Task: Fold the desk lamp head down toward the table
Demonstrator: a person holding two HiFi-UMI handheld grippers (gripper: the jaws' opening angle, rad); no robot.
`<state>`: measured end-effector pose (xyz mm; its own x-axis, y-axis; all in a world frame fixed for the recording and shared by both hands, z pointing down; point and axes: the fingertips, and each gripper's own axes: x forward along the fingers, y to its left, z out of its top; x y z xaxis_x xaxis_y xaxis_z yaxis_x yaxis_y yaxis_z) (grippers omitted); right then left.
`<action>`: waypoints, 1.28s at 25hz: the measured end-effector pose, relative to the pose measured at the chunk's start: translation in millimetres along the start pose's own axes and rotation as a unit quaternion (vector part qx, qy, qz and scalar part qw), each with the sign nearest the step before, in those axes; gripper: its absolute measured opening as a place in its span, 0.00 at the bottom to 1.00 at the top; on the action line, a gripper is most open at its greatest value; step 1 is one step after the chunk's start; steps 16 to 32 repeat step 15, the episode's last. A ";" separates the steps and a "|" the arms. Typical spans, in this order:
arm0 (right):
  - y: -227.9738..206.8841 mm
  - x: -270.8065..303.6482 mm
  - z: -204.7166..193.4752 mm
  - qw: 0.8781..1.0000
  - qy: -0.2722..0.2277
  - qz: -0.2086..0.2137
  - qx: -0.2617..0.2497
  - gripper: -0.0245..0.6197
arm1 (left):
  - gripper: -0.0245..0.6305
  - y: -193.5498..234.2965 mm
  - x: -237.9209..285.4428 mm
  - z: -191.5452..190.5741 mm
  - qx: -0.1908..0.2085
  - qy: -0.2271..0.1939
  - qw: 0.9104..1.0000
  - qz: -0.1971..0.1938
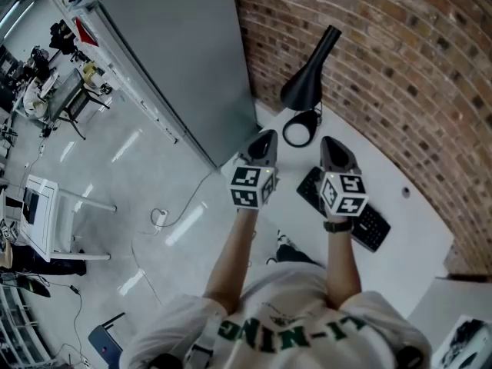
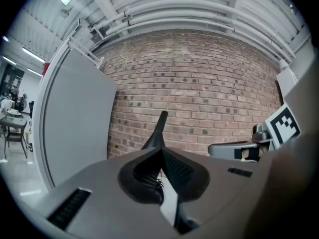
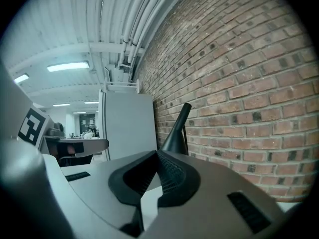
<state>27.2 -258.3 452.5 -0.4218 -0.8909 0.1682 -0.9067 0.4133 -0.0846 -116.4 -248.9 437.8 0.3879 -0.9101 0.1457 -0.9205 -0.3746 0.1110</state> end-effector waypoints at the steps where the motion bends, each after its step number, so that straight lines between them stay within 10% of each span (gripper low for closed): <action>1: 2.3 -0.6 0.5 1.000 -0.001 0.002 -0.001 0.05 | 0.04 1.2 -2.0 -0.4 0.001 0.000 1.000 0.003; 32: 2.5 14.9 -12.4 1.000 0.015 0.012 0.010 0.05 | 0.04 11.5 6.2 -23.0 -0.014 0.026 0.999 0.014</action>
